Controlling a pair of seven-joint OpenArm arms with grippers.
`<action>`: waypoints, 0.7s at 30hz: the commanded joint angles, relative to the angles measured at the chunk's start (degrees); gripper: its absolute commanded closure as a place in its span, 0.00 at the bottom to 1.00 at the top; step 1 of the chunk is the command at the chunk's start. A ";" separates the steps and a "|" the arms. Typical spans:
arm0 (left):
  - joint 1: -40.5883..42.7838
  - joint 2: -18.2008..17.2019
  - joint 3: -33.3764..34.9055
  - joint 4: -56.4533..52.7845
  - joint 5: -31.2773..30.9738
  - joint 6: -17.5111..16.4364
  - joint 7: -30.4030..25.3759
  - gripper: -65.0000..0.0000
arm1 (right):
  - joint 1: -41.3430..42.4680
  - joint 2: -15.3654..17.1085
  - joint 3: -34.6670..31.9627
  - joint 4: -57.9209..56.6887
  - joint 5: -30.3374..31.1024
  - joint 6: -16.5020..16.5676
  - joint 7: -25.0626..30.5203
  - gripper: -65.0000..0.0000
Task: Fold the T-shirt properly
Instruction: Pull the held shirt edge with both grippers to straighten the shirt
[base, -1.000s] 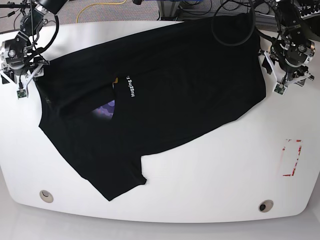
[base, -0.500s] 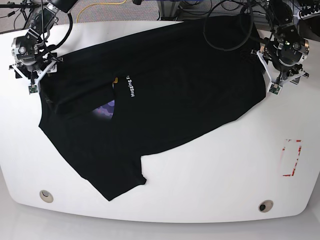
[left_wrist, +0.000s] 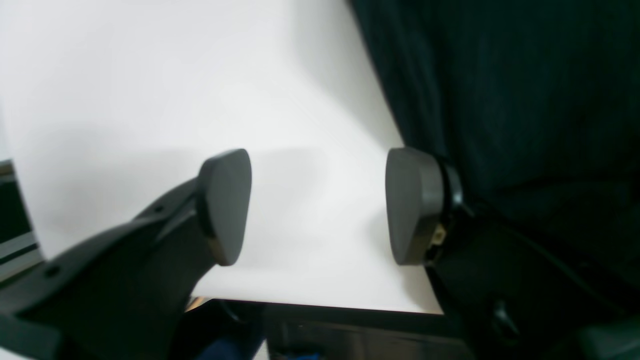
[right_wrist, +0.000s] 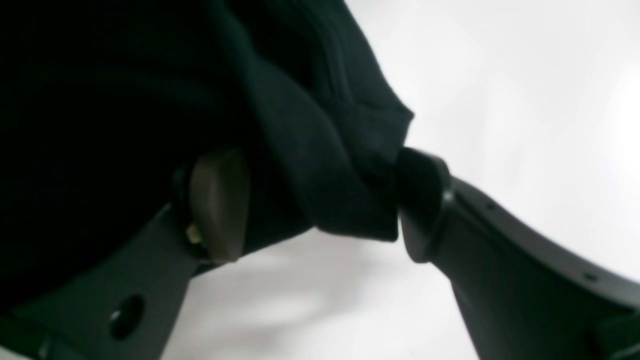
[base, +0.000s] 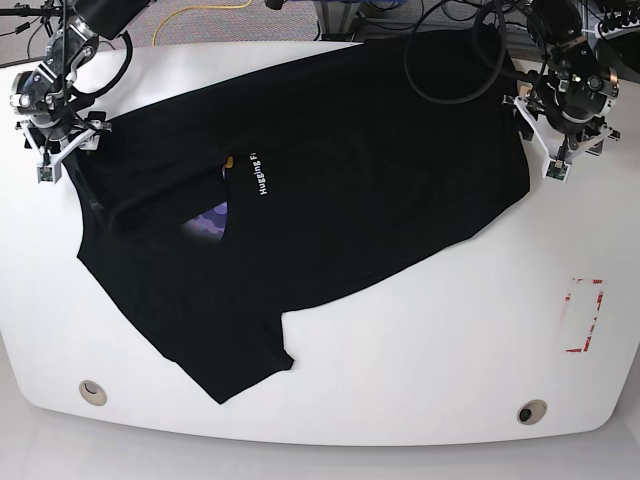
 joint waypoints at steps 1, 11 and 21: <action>1.66 0.76 0.69 1.10 -0.06 0.10 -0.20 0.42 | 0.16 1.45 0.22 0.36 0.60 -0.14 0.36 0.35; 2.80 0.94 2.01 1.01 0.03 0.10 -0.20 0.42 | -1.78 1.01 0.22 0.63 0.77 -0.14 0.19 0.95; 1.75 0.67 2.01 1.10 0.03 0.10 -0.11 0.42 | -7.75 -3.91 1.45 7.83 0.77 -0.14 0.19 1.00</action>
